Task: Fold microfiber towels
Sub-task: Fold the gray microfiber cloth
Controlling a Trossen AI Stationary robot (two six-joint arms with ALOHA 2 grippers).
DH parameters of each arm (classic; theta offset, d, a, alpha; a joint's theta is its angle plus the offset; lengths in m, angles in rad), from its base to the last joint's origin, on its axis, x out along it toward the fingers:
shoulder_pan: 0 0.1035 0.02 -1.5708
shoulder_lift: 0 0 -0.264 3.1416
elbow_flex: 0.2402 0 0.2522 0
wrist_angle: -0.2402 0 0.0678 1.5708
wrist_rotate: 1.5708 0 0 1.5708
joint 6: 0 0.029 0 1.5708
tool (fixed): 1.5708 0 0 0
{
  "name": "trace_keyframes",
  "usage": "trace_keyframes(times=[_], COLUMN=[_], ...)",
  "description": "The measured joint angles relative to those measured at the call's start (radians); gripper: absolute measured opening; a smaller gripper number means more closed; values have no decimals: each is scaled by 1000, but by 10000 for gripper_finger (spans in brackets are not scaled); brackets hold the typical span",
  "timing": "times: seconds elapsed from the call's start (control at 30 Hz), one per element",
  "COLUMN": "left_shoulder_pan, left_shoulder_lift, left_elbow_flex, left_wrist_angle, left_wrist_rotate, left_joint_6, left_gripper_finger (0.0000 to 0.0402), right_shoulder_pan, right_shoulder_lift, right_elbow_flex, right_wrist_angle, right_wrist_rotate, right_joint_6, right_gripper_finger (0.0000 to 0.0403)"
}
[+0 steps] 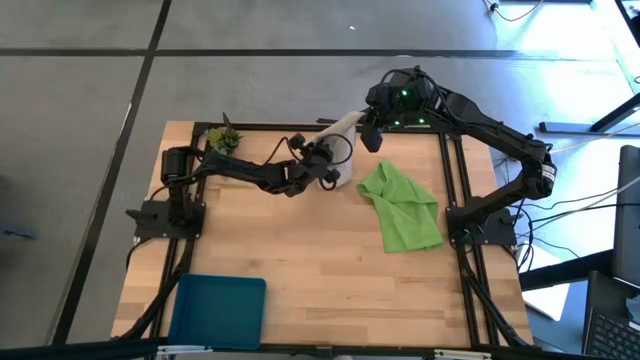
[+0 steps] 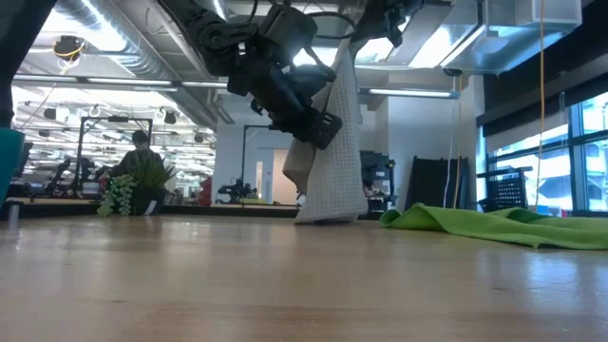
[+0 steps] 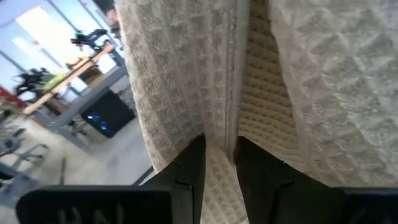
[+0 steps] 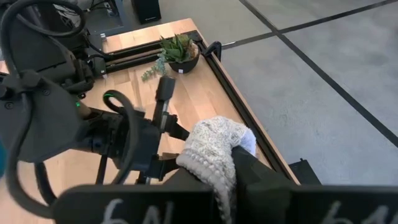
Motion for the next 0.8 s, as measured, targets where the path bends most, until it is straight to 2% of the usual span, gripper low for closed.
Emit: trace_keyframes(times=[0.23,0.37,0.8], left_shoulder_pan=[20,26,60], left_shoulder_lift=[0,0,0], left_elbow_flex=[0,0,0], left_wrist_angle=[-61,-107,-104], left_wrist_rotate=[14,66,83], left_joint_6=[-89,-108,-143], left_gripper_finger=[78,78,68], right_shoulder_pan=[0,0,0], right_shoulder_lift=[0,0,0], right_elbow_flex=[0,0,0], right_wrist_angle=[0,0,1], right_wrist_rotate=[0,0,0], right_joint_6=[0,0,19], right_gripper_finger=[6,6,6])
